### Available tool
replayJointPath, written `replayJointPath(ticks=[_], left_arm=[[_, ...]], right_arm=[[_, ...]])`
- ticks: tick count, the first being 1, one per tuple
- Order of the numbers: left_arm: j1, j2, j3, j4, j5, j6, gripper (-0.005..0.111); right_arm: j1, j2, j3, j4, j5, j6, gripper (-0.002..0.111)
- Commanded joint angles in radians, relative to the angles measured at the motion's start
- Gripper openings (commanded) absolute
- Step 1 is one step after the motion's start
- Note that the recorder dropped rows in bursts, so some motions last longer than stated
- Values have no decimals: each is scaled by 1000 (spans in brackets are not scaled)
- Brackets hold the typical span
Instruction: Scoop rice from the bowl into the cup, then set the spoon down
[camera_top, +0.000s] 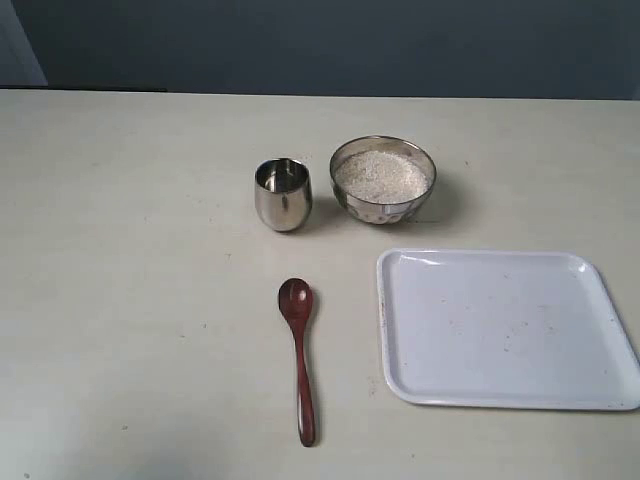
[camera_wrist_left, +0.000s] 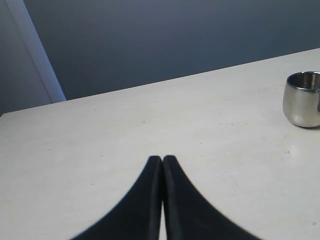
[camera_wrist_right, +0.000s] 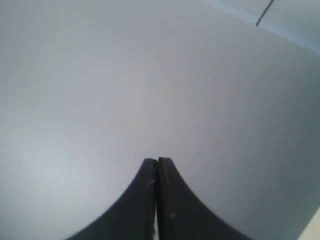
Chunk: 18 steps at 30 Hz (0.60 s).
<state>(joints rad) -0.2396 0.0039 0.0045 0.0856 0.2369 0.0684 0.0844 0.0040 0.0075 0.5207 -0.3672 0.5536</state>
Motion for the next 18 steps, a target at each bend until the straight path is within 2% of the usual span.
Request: replayJointPath(ticks=[1,2,4,5,6,8,9,10,11,12,13,18], left_arm=[[-3,-4,-5,1,2,-4,0],[-3,-4,-5,1,2,-4,0],[-3,-4,-5,1,2,-4,0],[-3,-4,-5,1,2,-4,0],[-3,-4,-5,1,2,-4,0],[-3,-4,-5,1,2,-4,0],[-3,-4,-5,1,2,-4,0],[-3,-4,-5,1,2,-4,0],[-3,-4,-5,1,2,-4,0],[-3,-4,-5,1,2,-4,0],[-3,-4,-5,1,2,-4,0],[-3,-4,-5,1,2,-4,0]], right_arm=[[-4,-4,-8,-18,99,93,0],[-4,-4,-8,5,48,-4,0],[-4,-4,-8,93,-26,-12,0],[-4,-4,-8,101,-32,18,0],[-4,-4,-8,54,-2,162,0],[17,-4,-22,-449,68,553,0],[47,-4,-84,-974,21,921,0],[57,9,-125,-1208,-10,1088,0],[69,78,-205,-1569,-40,1416,0],[69,131,-249,-1760,-66,1563,0],[69,252,-309,-1884,-207,1563,-1],[69,676,-434,-2005,-541,1563,-1]])
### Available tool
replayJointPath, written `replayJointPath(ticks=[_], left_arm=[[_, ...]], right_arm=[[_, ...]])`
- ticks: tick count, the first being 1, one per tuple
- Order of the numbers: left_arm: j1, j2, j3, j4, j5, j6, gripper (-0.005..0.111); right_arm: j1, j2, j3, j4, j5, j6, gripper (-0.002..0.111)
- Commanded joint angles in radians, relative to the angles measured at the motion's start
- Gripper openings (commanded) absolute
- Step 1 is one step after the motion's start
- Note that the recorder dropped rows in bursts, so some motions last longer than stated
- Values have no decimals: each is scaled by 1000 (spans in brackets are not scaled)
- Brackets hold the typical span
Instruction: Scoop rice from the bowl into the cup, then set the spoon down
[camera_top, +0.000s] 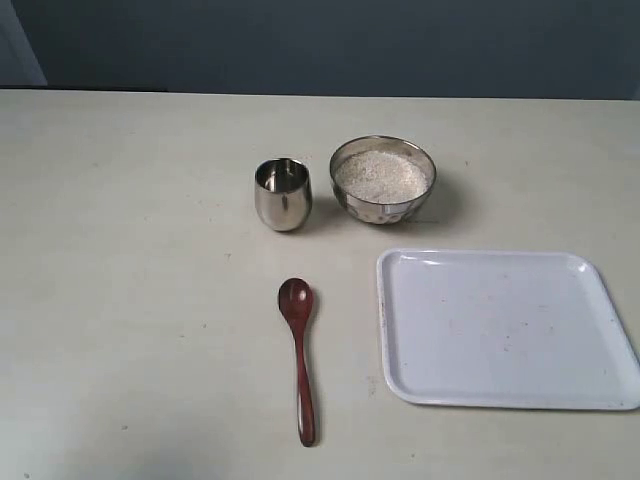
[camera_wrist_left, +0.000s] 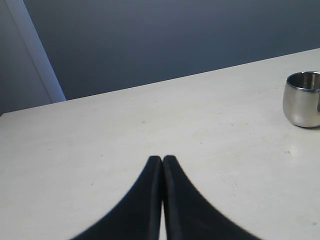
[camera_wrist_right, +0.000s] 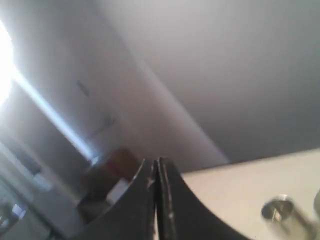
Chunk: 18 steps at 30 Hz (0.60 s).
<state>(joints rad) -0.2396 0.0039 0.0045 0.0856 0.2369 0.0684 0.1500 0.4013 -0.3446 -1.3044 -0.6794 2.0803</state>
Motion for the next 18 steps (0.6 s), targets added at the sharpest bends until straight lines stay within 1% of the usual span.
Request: replayJointPath(ticks=[1,3,5,8,11,15,18], left_arm=[[-3,-4,-5,1,2,-4,0],[-3,-4,-5,1,2,-4,0],[-3,-4,-5,1,2,-4,0],[-3,-4,-5,1,2,-4,0],[-3,-4,-5,1,2,-4,0],[-3,-4,-5,1,2,-4,0],[-3,-4,-5,1,2,-4,0]], right_arm=[[3,363,-109,-222,-283,37,-1],[3,504,-152,-300,-342,37,-1],[21,632,-192,-349,-337,37,-1],[71,769,-241,-394,-209,37,-1],[121,856,-282,-435,-71,37,-1],[183,890,-338,-436,108,37,-1],[209,883,-399,-432,192,37,-1]])
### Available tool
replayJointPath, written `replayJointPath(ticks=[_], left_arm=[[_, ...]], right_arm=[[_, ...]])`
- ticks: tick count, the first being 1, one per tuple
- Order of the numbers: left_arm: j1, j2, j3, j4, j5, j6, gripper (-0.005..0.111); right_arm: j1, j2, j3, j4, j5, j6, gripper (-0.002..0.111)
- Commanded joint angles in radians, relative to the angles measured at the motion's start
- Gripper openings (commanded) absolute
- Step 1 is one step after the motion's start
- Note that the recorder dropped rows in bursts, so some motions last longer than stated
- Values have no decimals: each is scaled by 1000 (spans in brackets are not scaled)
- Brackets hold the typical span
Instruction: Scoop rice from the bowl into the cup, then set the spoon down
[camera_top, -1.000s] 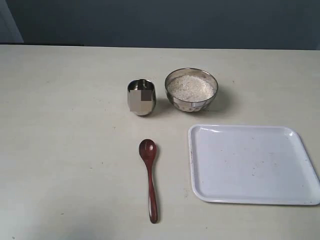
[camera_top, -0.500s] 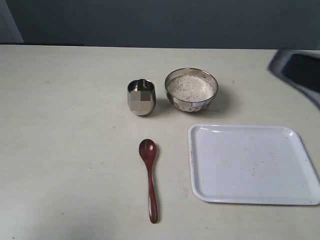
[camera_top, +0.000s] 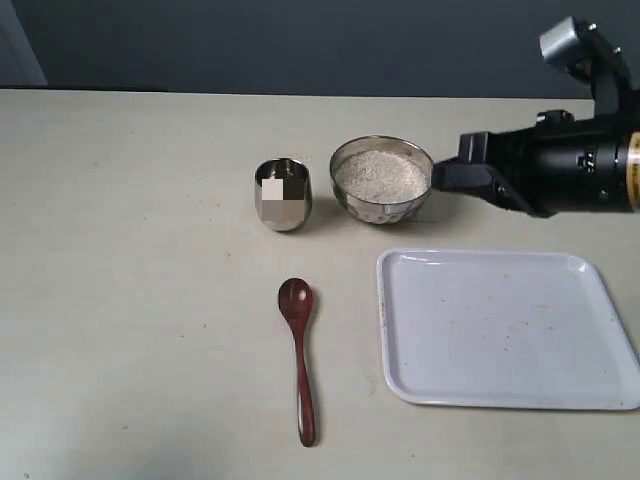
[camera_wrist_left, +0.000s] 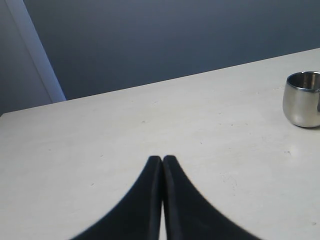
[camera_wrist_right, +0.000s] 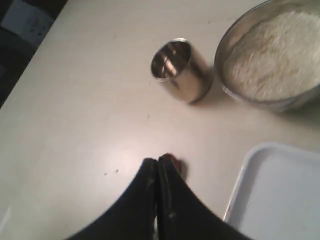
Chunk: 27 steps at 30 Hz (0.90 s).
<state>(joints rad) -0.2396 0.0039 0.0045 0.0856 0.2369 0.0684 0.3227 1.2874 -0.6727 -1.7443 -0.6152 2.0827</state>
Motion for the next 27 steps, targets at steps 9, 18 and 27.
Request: replayJointPath(ticks=[9,18,27], left_arm=[[-3,-4,-5,1,2,-4,0],[-3,-4,-5,1,2,-4,0],[-3,-4,-5,1,2,-4,0]], right_arm=[[108,-50,-233,0,37,-72,-1],[108,-155,-254,320,86,-116,-1],[207,-142,-254,419,209,-160,-1]])
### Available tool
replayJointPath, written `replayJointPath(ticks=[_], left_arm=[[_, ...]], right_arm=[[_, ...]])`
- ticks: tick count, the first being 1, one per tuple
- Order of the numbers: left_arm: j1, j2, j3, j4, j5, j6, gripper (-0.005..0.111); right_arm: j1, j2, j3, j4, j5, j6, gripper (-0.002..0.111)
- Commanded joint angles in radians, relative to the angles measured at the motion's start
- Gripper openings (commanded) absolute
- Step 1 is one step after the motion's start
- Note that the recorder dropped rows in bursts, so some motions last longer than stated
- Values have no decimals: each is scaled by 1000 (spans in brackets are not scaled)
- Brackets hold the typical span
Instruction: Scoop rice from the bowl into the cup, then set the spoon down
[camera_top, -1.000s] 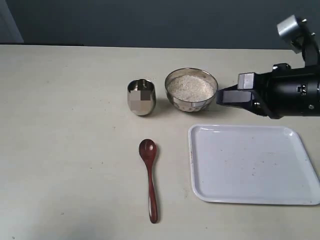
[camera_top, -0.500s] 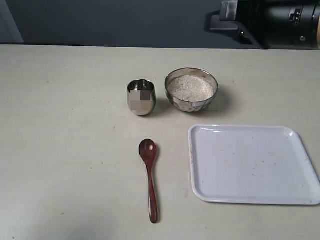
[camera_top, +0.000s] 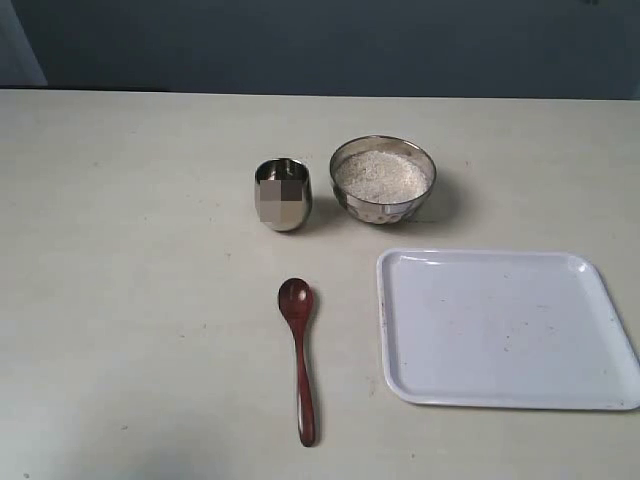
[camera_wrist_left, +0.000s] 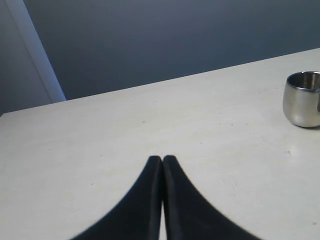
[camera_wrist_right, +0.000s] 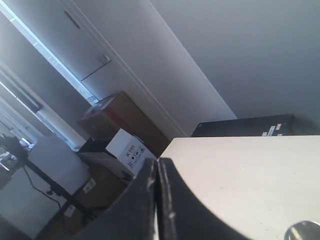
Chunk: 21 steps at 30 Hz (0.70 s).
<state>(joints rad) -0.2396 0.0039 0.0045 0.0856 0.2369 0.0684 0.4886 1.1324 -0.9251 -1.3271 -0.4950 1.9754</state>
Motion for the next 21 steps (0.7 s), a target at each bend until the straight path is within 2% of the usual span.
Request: replayJointPath(ticks=[1,4,7,9,11,14,18,21], left_arm=[[-3,-4,-5,1,2,-4,0],[-3,-4,-5,1,2,-4,0],[-3,-4,-5,1,2,-4,0],[-3,-4,-5,1,2,-4,0],[-3,-4,-5,1,2,-4,0],[-3,-4,-5,1,2,-4,0],[-3,-4,-5,1,2,-4,0],[-3,-4,-5,1,2,-4,0]], right_arm=[[41,15,-2,-14,112,-58,-1],[41,13,-2,-14,117,-56,-1],[41,15,-2,-31,27,-56,-1],[41,15,-4,-157,-12,-32,-1],[41,17,-7,-369,-3,146,-1],[41,31,-7,-417,-7,140,-1],[41,59,-7,-370,80,140,-1],[41,67,-7,-363,252,137,-1]])
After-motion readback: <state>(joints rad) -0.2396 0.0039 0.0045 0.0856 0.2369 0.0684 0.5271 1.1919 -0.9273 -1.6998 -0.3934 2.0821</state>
